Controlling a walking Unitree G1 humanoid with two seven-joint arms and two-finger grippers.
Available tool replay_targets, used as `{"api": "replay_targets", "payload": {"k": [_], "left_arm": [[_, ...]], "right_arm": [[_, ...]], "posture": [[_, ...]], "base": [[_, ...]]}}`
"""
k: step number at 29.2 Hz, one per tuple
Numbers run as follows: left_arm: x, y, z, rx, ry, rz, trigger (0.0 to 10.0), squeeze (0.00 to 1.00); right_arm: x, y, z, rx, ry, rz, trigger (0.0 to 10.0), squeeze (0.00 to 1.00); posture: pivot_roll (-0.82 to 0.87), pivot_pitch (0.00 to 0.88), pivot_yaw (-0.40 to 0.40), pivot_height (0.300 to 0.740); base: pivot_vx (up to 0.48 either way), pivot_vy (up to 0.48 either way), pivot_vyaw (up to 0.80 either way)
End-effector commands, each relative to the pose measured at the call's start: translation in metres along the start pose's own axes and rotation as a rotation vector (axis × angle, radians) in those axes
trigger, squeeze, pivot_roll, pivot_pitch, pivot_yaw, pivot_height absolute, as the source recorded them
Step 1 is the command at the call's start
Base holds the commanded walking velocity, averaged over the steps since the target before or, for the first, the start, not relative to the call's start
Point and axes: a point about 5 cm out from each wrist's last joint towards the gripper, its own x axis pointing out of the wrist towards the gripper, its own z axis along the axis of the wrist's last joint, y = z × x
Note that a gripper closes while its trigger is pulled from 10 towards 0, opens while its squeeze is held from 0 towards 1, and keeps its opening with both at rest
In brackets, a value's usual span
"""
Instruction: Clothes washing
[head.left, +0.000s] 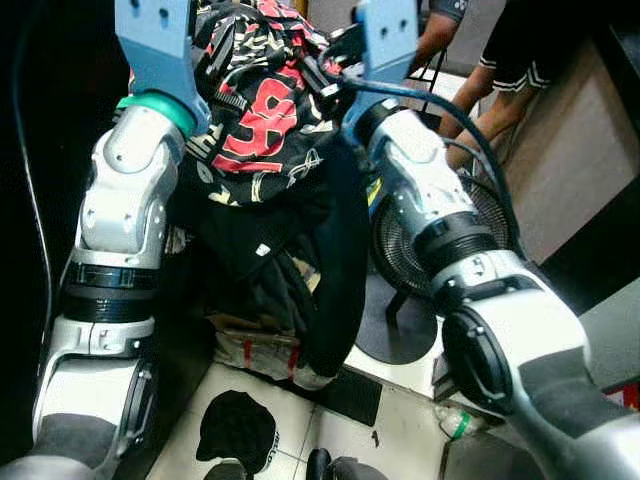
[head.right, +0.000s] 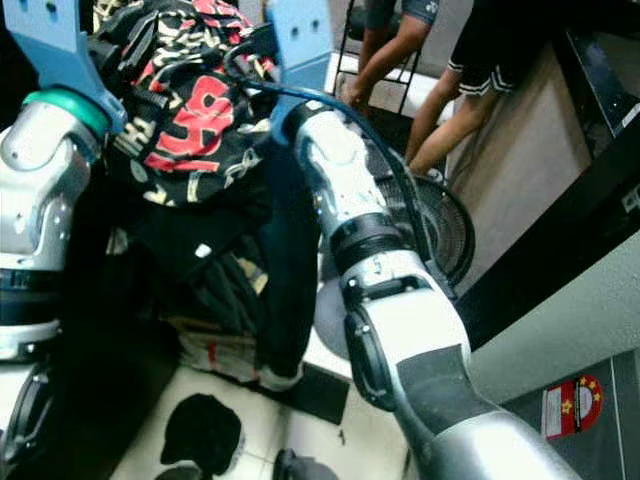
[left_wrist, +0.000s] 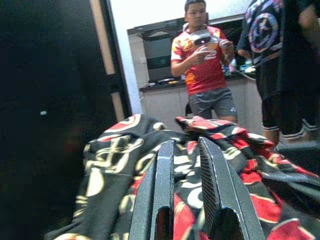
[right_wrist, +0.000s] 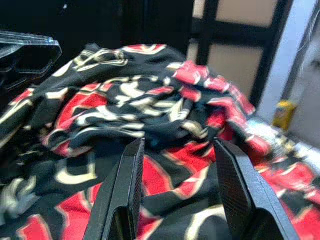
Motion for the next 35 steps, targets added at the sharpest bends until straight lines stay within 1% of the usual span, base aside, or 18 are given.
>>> {"api": "replay_targets", "payload": {"k": [1,10,14,15,17,18,19,20,23,24,25,26,27,31,32,33,34,35], "left_arm": [[-0.005,0.005,0.000,0.008,0.006,0.022,10.0,0.00],[-0.008,0.006,0.000,0.010,0.015,0.037,10.0,0.00],[-0.010,0.006,-0.001,0.010,0.022,0.043,10.0,0.00],[-0.011,0.006,-0.001,0.010,0.025,0.044,10.0,0.00],[-0.013,0.008,-0.002,0.012,0.039,0.050,10.0,0.00],[-0.013,0.008,-0.002,0.012,0.039,0.050,10.0,0.00],[-0.014,0.008,-0.003,0.014,0.044,0.052,10.0,0.00],[-0.014,0.008,-0.003,0.014,0.044,0.052,10.0,0.00],[-0.015,0.008,-0.002,0.014,0.052,0.048,10.0,0.00],[-0.015,0.008,-0.002,0.014,0.052,0.048,10.0,0.00],[-0.014,0.007,-0.002,0.014,0.054,0.047,10.0,0.00],[-0.014,0.007,-0.002,0.014,0.054,0.047,10.0,0.00],[-0.014,0.007,-0.002,0.013,0.054,0.046,10.0,0.00],[-0.015,0.007,-0.001,0.010,0.056,0.047,10.0,0.00],[-0.015,0.007,-0.001,0.010,0.056,0.047,10.0,0.00],[-0.016,0.007,-0.001,0.010,0.059,0.046,10.0,0.00],[-0.016,0.007,-0.001,0.010,0.059,0.046,10.0,0.00],[-0.016,0.007,-0.001,0.012,0.062,0.046,10.0,0.00]], "right_arm": [[0.002,0.001,-0.006,0.047,0.035,-0.002,10.0,1.00],[0.014,0.015,0.009,-0.001,0.005,0.052,10.0,1.00],[0.015,0.012,0.007,-0.017,0.046,0.013,10.0,1.00],[0.013,0.008,0.004,-0.019,0.074,-0.011,10.0,1.00],[0.002,-0.024,-0.002,-0.089,0.143,-0.189,10.0,1.00],[0.002,-0.024,-0.002,-0.089,0.143,-0.189,10.0,1.00],[-0.003,-0.036,-0.001,-0.113,0.153,-0.250,10.0,1.00],[-0.003,-0.036,-0.001,-0.113,0.153,-0.250,10.0,1.00],[-0.012,-0.069,0.023,-0.220,0.108,-0.371,10.0,1.00],[-0.012,-0.069,0.023,-0.220,0.108,-0.371,10.0,1.00],[-0.013,-0.075,0.032,-0.242,0.077,-0.394,10.0,0.41],[-0.013,-0.075,0.032,-0.242,0.077,-0.394,10.0,0.41],[-0.014,-0.079,0.041,-0.238,0.045,-0.391,10.0,0.00],[-0.016,-0.082,0.045,-0.125,-0.020,-0.357,10.0,0.00],[-0.016,-0.082,0.045,-0.125,-0.020,-0.357,10.0,0.00],[-0.015,-0.079,0.042,-0.075,-0.034,-0.336,10.0,0.00],[-0.015,-0.079,0.042,-0.075,-0.034,-0.336,10.0,0.00],[-0.013,-0.072,0.036,-0.008,-0.035,-0.295,10.0,0.00]], "posture": [[0.18,0.028,-0.052,0.740],[0.20,0.052,-0.062,0.740],[0.21,0.070,-0.061,0.740],[0.21,0.070,-0.061,0.740],[0.22,0.090,-0.054,0.740],[0.22,0.090,-0.054,0.740],[0.22,0.090,-0.054,0.740],[0.22,0.090,-0.054,0.740],[0.21,0.108,-0.037,0.740],[0.21,0.108,-0.037,0.740],[0.21,0.108,-0.037,0.740],[0.21,0.108,-0.037,0.740],[0.21,0.110,-0.034,0.740],[0.21,0.119,-0.028,0.740],[0.21,0.119,-0.028,0.740],[0.22,0.123,-0.026,0.740],[0.22,0.123,-0.026,0.740],[0.22,0.122,-0.026,0.740]], "base": [[0.000,0.000,0.00],[0.000,0.000,0.00],[0.000,0.000,0.00],[0.000,0.000,0.00],[0.000,0.000,0.00],[0.000,0.000,0.00],[0.000,0.000,0.00],[0.000,0.000,0.00],[0.000,0.000,0.00],[0.000,0.000,0.00],[0.000,0.000,0.00],[0.000,0.000,0.00],[0.000,0.000,0.00],[0.000,0.000,0.00],[0.000,0.000,0.00],[0.000,0.000,0.00],[0.000,0.000,0.00],[0.000,0.000,0.00]]}}
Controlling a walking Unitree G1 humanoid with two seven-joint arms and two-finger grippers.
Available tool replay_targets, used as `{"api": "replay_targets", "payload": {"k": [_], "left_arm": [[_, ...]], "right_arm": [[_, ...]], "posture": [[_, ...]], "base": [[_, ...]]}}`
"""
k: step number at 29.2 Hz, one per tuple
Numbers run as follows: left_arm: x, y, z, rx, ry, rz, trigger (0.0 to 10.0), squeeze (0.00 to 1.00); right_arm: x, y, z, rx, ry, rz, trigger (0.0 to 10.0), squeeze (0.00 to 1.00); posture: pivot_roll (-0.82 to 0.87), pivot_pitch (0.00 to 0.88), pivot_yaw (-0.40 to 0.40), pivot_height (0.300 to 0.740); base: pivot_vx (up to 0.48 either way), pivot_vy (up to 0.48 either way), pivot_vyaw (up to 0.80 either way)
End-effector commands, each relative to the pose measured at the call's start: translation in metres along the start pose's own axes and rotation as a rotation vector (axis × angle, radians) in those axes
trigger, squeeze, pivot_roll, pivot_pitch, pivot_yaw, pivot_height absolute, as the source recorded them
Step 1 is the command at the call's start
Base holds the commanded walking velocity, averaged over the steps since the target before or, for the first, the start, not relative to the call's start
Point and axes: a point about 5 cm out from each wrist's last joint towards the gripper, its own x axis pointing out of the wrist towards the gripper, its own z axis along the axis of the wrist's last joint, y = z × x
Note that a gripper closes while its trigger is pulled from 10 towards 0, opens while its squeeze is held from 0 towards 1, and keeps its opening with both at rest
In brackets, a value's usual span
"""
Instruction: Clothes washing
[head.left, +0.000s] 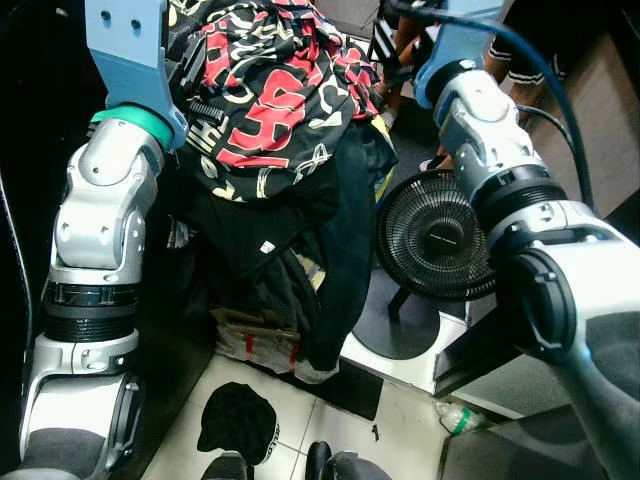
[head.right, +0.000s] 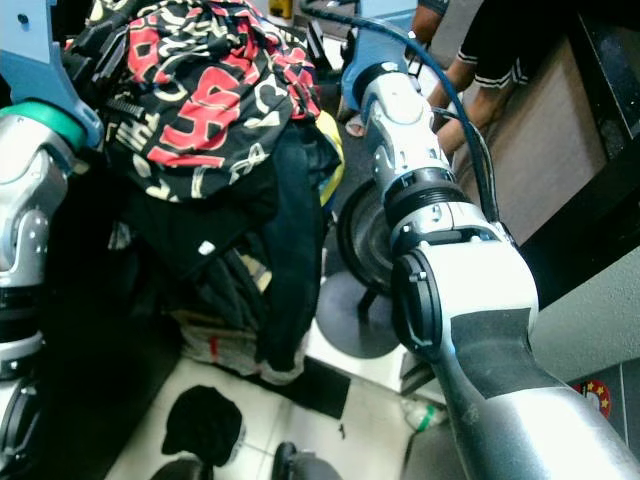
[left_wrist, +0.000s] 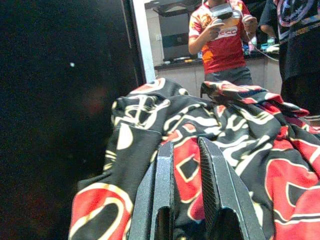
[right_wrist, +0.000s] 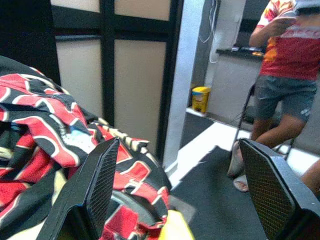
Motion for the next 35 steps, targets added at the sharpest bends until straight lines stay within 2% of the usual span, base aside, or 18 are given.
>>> {"api": "replay_targets", "payload": {"k": [1,2,5,7,8,10,11,13,15,18,19,20,21,22,27,30,32,35], "left_arm": [[-0.002,-0.002,0.001,0.010,0.002,-0.011,10.0,0.00],[-0.003,-0.002,0.001,0.010,0.004,-0.009,10.0,0.00],[-0.003,-0.001,0.002,0.010,0.004,-0.008,10.0,0.00],[-0.004,0.001,0.003,0.013,0.002,0.004,10.0,0.00],[-0.005,0.002,0.002,0.014,0.002,0.009,10.0,0.00],[-0.005,0.003,0.002,0.013,0.006,0.012,10.0,0.00],[-0.005,0.003,0.002,0.013,0.006,0.012,10.0,0.00],[-0.004,0.002,0.002,0.008,0.004,0.007,10.0,0.00],[-0.002,0.002,0.002,0.007,0.003,0.006,10.0,0.00],[-0.001,0.001,0.002,0.004,0.001,0.004,10.0,0.00],[-0.001,0.000,0.002,0.003,0.002,0.004,10.0,0.00],[-0.001,0.000,0.002,0.003,0.002,0.005,10.0,0.00],[-0.001,0.000,0.002,0.003,0.002,0.005,10.0,0.00],[-0.001,0.001,0.002,0.004,0.003,0.007,10.0,0.00],[-0.003,0.003,0.002,0.006,0.002,0.018,10.0,0.00],[-0.003,0.004,0.002,0.006,0.002,0.020,10.0,0.00],[-0.004,0.005,0.002,0.009,0.004,0.023,10.0,0.00],[-0.004,0.005,0.002,0.009,0.005,0.024,10.0,0.00]], "right_arm": [[-0.001,0.012,-0.009,0.093,0.014,0.061,10.0,0.00],[-0.001,0.023,-0.016,0.121,0.040,0.104,10.0,0.00],[-0.001,0.030,-0.021,0.125,0.063,0.134,10.0,0.00],[-0.005,0.049,-0.040,0.036,0.145,0.202,10.0,0.00],[-0.010,0.049,-0.053,-0.009,0.201,0.180,10.0,0.00],[-0.017,0.041,-0.069,-0.075,0.266,0.124,10.0,0.00],[-0.017,0.041,-0.069,-0.075,0.266,0.124,10.0,0.00],[-0.029,0.017,-0.086,-0.142,0.334,0.030,10.0,0.00],[-0.034,0.006,-0.090,-0.177,0.359,-0.015,10.0,0.00],[-0.036,-0.001,-0.091,-0.147,0.357,-0.028,10.0,0.00],[-0.035,0.001,-0.089,-0.084,0.339,-0.004,10.0,0.00],[-0.032,0.004,-0.084,-0.038,0.310,0.028,4.3,0.00],[-0.032,0.004,-0.084,-0.038,0.310,0.028,4.3,0.00],[-0.028,0.010,-0.078,0.017,0.277,0.062,0.3,0.00],[-0.022,0.021,-0.070,0.127,0.236,0.105,0.0,0.00],[-0.022,0.022,-0.069,0.143,0.233,0.106,0.0,0.00],[-0.022,0.024,-0.069,0.228,0.217,0.112,0.0,0.00],[-0.021,0.024,-0.068,0.257,0.210,0.117,0.0,0.00]], "posture": [[0.22,0.122,-0.026,0.740],[0.23,0.121,-0.032,0.740],[0.23,0.121,-0.032,0.740],[0.23,0.118,-0.044,0.740],[0.22,0.117,-0.044,0.740],[0.22,0.115,-0.040,0.740],[0.22,0.115,-0.040,0.740],[0.22,0.113,-0.039,0.740],[0.21,0.106,-0.034,0.740],[0.20,0.103,-0.033,0.740],[0.21,0.102,-0.034,0.740],[0.21,0.099,-0.034,0.740],[0.21,0.099,-0.034,0.740],[0.21,0.098,-0.037,0.740],[0.22,0.096,-0.038,0.740],[0.22,0.096,-0.038,0.740],[0.22,0.094,-0.034,0.740],[0.22,0.094,-0.034,0.740]], "base": [[0.000,0.000,0.00],[0.000,0.000,0.00],[0.000,0.000,0.00],[0.000,0.000,0.00],[0.000,0.000,0.00],[0.000,0.000,0.00],[0.000,0.000,0.00],[0.000,0.000,0.00],[0.000,0.000,0.00],[0.000,0.000,0.00],[0.000,0.000,0.00],[0.000,0.000,0.00],[0.000,0.000,0.00],[0.000,0.000,0.00],[0.000,0.000,0.00],[0.000,0.000,0.00],[0.000,0.000,0.00],[0.000,0.000,0.00]]}}
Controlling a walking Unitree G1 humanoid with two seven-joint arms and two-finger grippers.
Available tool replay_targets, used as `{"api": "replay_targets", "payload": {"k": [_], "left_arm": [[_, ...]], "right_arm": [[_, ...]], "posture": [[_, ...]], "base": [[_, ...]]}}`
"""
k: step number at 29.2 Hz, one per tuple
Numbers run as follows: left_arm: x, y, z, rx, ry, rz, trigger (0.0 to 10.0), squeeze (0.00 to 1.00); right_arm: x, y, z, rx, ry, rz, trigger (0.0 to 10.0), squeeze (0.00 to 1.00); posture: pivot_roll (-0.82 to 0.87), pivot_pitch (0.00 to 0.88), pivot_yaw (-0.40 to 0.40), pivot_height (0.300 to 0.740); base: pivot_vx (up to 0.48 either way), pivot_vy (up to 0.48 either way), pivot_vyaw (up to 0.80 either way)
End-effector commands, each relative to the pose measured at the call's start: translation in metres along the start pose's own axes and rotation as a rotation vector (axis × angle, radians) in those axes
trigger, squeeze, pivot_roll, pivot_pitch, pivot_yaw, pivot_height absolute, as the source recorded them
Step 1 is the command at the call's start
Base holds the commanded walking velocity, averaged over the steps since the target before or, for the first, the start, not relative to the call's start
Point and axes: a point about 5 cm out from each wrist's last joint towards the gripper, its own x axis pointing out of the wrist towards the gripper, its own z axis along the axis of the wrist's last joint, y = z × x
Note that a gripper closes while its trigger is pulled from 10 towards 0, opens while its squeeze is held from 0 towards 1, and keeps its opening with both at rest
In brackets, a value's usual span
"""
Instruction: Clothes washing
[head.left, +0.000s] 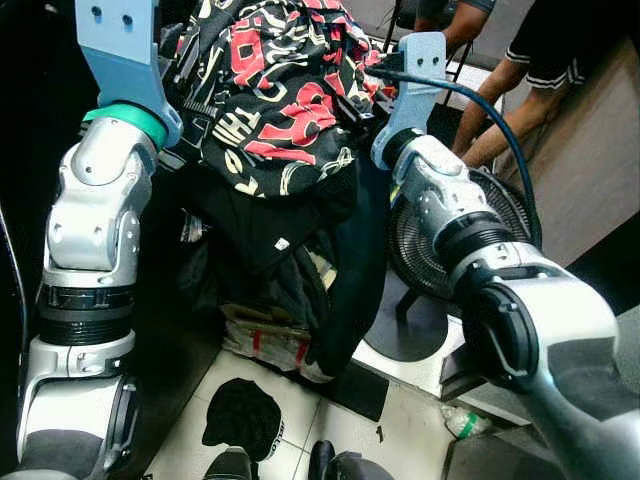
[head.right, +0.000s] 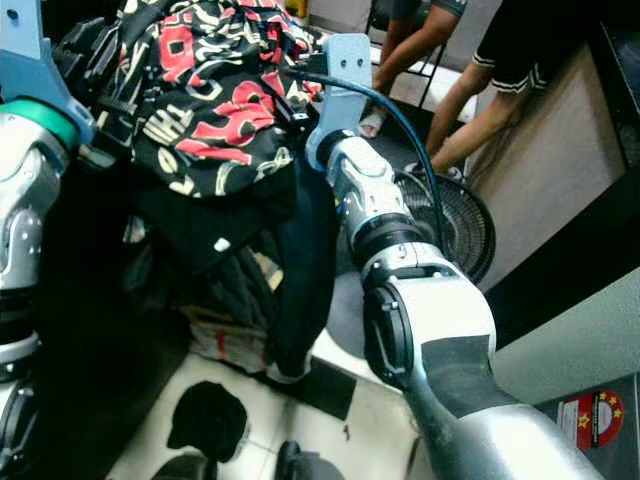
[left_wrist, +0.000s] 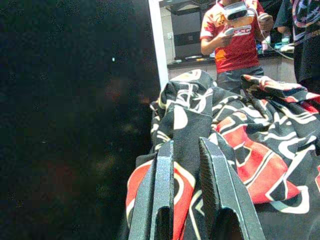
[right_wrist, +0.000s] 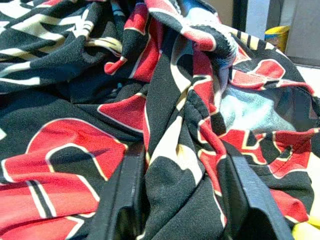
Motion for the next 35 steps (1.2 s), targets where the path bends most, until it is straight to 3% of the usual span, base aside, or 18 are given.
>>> {"api": "replay_targets", "payload": {"k": [1,5,14,17,18,19,22,25,26,27,29,30,31,32,34,35], "left_arm": [[-0.002,0.001,-0.001,0.005,0.008,0.005,10.0,0.00],[-0.002,0.002,-0.001,0.005,0.009,0.005,10.0,0.00],[-0.002,0.003,-0.003,0.001,0.013,0.010,10.0,0.00],[-0.003,0.004,-0.003,-0.001,0.012,0.010,10.0,0.00],[-0.003,0.004,-0.003,-0.001,0.012,0.010,10.0,0.00],[-0.004,0.004,-0.003,-0.001,0.010,0.010,10.0,0.00],[-0.004,0.004,-0.002,-0.001,0.008,0.009,10.0,0.00],[-0.006,0.006,0.000,-0.004,0.001,0.010,10.0,0.00],[-0.006,0.006,0.000,-0.004,0.001,0.010,10.0,0.00],[-0.006,0.006,0.001,-0.004,-0.003,0.010,10.0,0.00],[-0.006,0.006,0.001,-0.005,-0.005,0.011,10.0,0.00],[-0.006,0.006,0.002,-0.005,-0.007,0.011,10.0,0.00],[-0.006,0.006,0.002,-0.005,-0.007,0.011,10.0,0.00],[-0.006,0.007,0.002,-0.005,-0.010,0.013,10.0,0.00],[-0.006,0.007,0.002,-0.005,-0.010,0.013,10.0,0.00],[-0.006,0.008,0.002,-0.005,-0.012,0.015,10.0,0.00]], "right_arm": [[-0.001,0.000,-0.004,0.050,0.004,0.008,0.0,0.00],[-0.001,0.000,-0.002,0.041,-0.016,0.013,0.0,0.00],[-0.001,-0.005,0.032,0.009,-0.196,0.001,0.0,0.00],[-0.006,-0.009,0.085,-0.030,-0.430,0.007,0.0,0.00],[-0.006,-0.009,0.085,-0.030,-0.430,0.007,0.0,0.00],[-0.009,-0.009,0.106,-0.064,-0.519,0.009,0.0,0.00],[-0.014,-0.008,0.126,-0.098,-0.603,0.016,0.0,0.00],[-0.036,0.004,0.194,-0.229,-0.885,0.038,0.0,0.00],[-0.036,0.004,0.194,-0.229,-0.885,0.038,0.0,0.00],[-0.046,0.010,0.217,-0.280,-0.980,0.046,4.0,0.00],[-0.053,0.014,0.230,-0.311,-1.036,0.051,4.0,0.00],[-0.062,0.022,0.247,-0.357,-1.115,0.062,10.0,0.00],[-0.062,0.022,0.247,-0.357,-1.115,0.062,10.0,0.00],[-0.075,0.031,0.264,-0.413,-1.206,0.078,10.0,0.00],[-0.075,0.031,0.264,-0.413,-1.206,0.078,10.0,0.00],[-0.090,0.041,0.280,-0.474,-1.302,0.102,10.0,0.00]], "posture": [[0.22,0.094,-0.034,0.740],[0.21,0.090,-0.030,0.740],[0.20,0.078,-0.025,0.740],[0.19,0.076,-0.023,0.740],[0.19,0.076,-0.023,0.740],[0.18,0.067,-0.020,0.740],[0.18,0.066,-0.019,0.740],[0.17,0.054,-0.017,0.740],[0.17,0.054,-0.017,0.740],[0.17,0.051,-0.018,0.740],[0.17,0.048,-0.018,0.740],[0.17,0.046,-0.017,0.740],[0.17,0.046,-0.017,0.740],[0.16,0.040,-0.017,0.740],[0.16,0.040,-0.017,0.740],[0.16,0.036,-0.017,0.740]], "base": [[0.000,0.000,0.00],[0.000,0.000,0.00],[0.000,0.000,0.00],[0.000,0.000,0.00],[0.000,0.000,0.00],[0.000,0.000,0.00],[0.000,0.000,0.00],[0.000,0.000,0.00],[0.000,0.000,0.00],[0.000,0.000,0.00],[0.000,0.000,0.00],[0.000,0.000,0.00],[0.000,0.000,0.00],[0.000,0.000,0.00],[0.000,0.000,0.00],[0.000,0.000,0.00]]}}
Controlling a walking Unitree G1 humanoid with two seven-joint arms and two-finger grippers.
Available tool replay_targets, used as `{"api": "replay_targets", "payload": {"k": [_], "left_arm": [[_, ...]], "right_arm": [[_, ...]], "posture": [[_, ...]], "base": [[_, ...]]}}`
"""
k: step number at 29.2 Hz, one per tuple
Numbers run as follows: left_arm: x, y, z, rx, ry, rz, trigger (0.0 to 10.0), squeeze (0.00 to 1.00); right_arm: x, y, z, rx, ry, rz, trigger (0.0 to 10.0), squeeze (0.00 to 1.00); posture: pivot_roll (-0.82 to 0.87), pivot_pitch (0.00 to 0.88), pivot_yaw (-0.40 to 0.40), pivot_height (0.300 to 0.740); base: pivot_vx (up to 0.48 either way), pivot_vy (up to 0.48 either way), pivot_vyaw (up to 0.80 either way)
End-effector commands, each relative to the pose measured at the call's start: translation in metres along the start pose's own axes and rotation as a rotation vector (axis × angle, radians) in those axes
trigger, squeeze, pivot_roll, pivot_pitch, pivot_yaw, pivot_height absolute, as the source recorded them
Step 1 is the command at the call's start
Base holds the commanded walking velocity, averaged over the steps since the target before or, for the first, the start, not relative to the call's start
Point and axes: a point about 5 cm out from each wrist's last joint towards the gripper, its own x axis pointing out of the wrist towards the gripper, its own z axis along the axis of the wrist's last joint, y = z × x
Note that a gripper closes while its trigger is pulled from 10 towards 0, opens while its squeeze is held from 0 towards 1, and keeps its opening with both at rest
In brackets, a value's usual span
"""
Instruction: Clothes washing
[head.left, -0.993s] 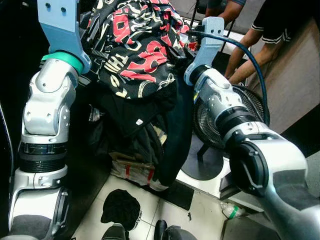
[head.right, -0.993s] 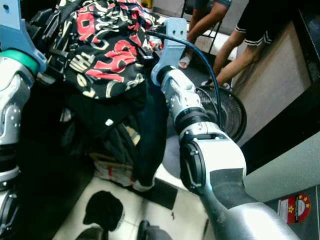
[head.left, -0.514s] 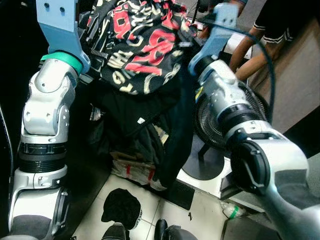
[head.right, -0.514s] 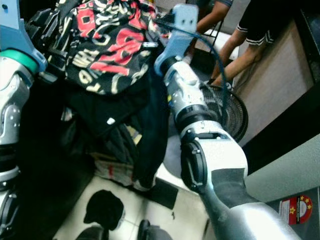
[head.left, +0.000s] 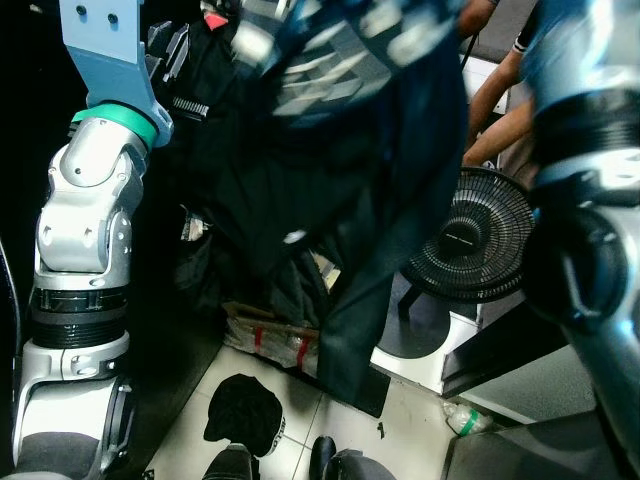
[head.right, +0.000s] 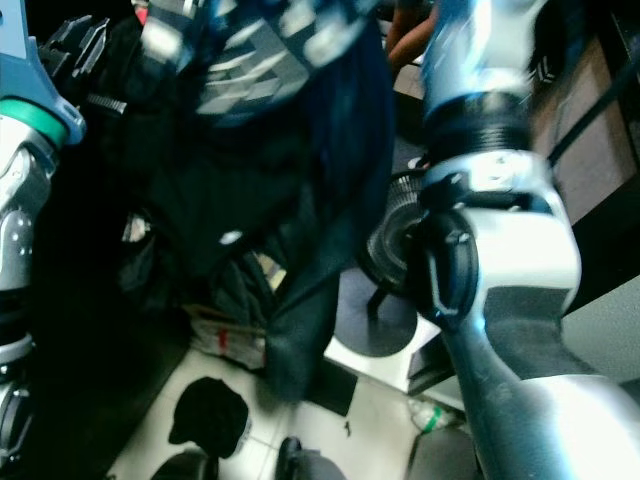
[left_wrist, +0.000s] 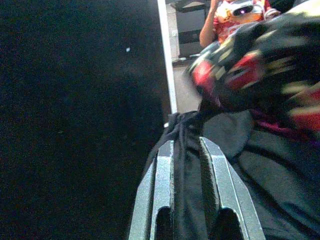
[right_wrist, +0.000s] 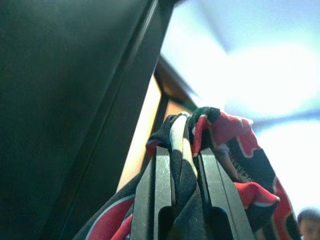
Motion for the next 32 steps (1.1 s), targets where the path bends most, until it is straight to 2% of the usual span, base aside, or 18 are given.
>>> {"api": "replay_targets", "payload": {"k": [1,4,5,6,10,14,17,19,21,24,25,26,27,28,29,30,31,32], "left_arm": [[-0.003,0.000,0.001,-0.004,-0.008,-0.005,10.0,0.00],[-0.002,0.000,0.001,-0.004,-0.009,-0.004,10.0,0.00],[-0.002,0.000,0.001,-0.006,-0.009,-0.004,10.0,0.00],[-0.002,0.000,0.001,-0.006,-0.009,-0.004,10.0,0.00],[-0.002,-0.001,0.000,-0.007,-0.005,-0.008,10.0,0.00],[-0.002,-0.002,-0.001,-0.008,-0.001,-0.009,10.0,0.00],[-0.002,-0.003,-0.001,-0.008,0.002,-0.011,10.0,0.00],[-0.002,-0.003,-0.002,-0.009,0.003,-0.009,10.0,0.00],[-0.002,-0.003,-0.002,-0.009,0.003,-0.009,10.0,0.00],[-0.004,-0.005,-0.004,-0.020,0.008,-0.010,10.0,0.00],[-0.004,-0.006,-0.005,-0.020,0.011,-0.012,10.0,0.00],[-0.004,-0.006,-0.005,-0.020,0.011,-0.012,10.0,0.00],[-0.004,-0.006,-0.006,-0.020,0.013,-0.013,10.0,0.00],[-0.003,-0.006,-0.006,-0.021,0.014,-0.013,10.0,0.00],[-0.003,-0.006,-0.006,-0.021,0.014,-0.013,10.0,0.00],[-0.003,-0.006,-0.007,-0.022,0.015,-0.013,10.0,0.00],[-0.003,-0.006,-0.007,-0.022,0.015,-0.013,10.0,0.00],[-0.002,-0.005,-0.007,-0.023,0.016,-0.013,10.0,0.00]], "right_arm": [[0.017,-0.001,0.035,-0.090,-0.158,0.043,10.0,0.00],[0.014,-0.001,0.037,-0.109,-0.165,0.055,10.0,0.00],[0.007,0.000,0.030,-0.096,-0.137,0.054,10.0,0.00],[0.007,0.000,0.030,-0.096,-0.137,0.054,10.0,0.00],[-0.037,0.021,-0.016,-0.030,0.079,0.092,10.0,0.00],[-0.058,0.022,-0.039,-0.040,0.197,0.042,10.0,0.00],[-0.060,0.019,-0.039,-0.091,0.205,0.049,10.0,0.00],[-0.057,0.015,-0.033,-0.158,0.182,0.077,10.0,0.00],[-0.057,0.015,-0.033,-0.158,0.182,0.077,10.0,0.00],[-0.044,-0.004,-0.010,-0.213,0.103,0.059,10.0,0.00],[-0.032,-0.012,0.012,-0.253,0.018,0.051,10.0,0.00],[-0.032,-0.012,0.012,-0.253,0.018,0.051,10.0,0.00],[-0.025,-0.016,0.027,-0.280,-0.040,0.048,10.0,0.00],[-0.010,-0.029,0.061,-0.334,-0.163,0.011,10.0,0.00],[-0.010,-0.029,0.061,-0.334,-0.163,0.011,10.0,0.00],[-0.002,-0.037,0.086,-0.371,-0.248,-0.016,10.0,0.00],[-0.002,-0.037,0.086,-0.371,-0.248,-0.016,10.0,0.00],[0.003,-0.049,0.111,-0.403,-0.322,-0.066,10.0,0.00]], "posture": [[0.16,0.028,-0.018,0.740],[0.15,0.025,-0.016,0.740],[0.15,0.027,-0.012,0.740],[0.15,0.027,-0.012,0.740],[0.15,0.023,-0.010,0.740],[0.15,0.030,-0.004,0.740],[0.15,0.026,-0.006,0.740],[0.15,0.028,-0.011,0.740],[0.15,0.028,-0.011,0.740],[0.14,0.036,-0.006,0.740],[0.14,0.036,-0.006,0.740],[0.14,0.036,-0.006,0.740],[0.13,0.038,-0.004,0.740],[0.12,0.038,-0.001,0.740],[0.12,0.038,-0.001,0.740],[0.12,0.038,-0.001,0.740],[0.12,0.038,-0.001,0.740],[0.11,0.039,0.002,0.740]], "base": [[0.000,0.000,0.00],[0.000,0.000,0.00],[0.000,0.000,0.00],[0.000,0.000,0.00],[0.000,0.000,0.00],[0.000,0.000,0.00],[0.000,0.000,0.00],[0.000,0.000,0.00],[0.000,0.000,0.00],[0.000,0.000,0.00],[0.000,0.000,0.00],[0.000,0.000,0.00],[0.000,0.000,0.00],[0.000,0.000,0.00],[0.000,0.000,0.00],[0.000,0.000,0.00],[0.000,0.000,0.00],[0.000,0.000,0.00]]}}
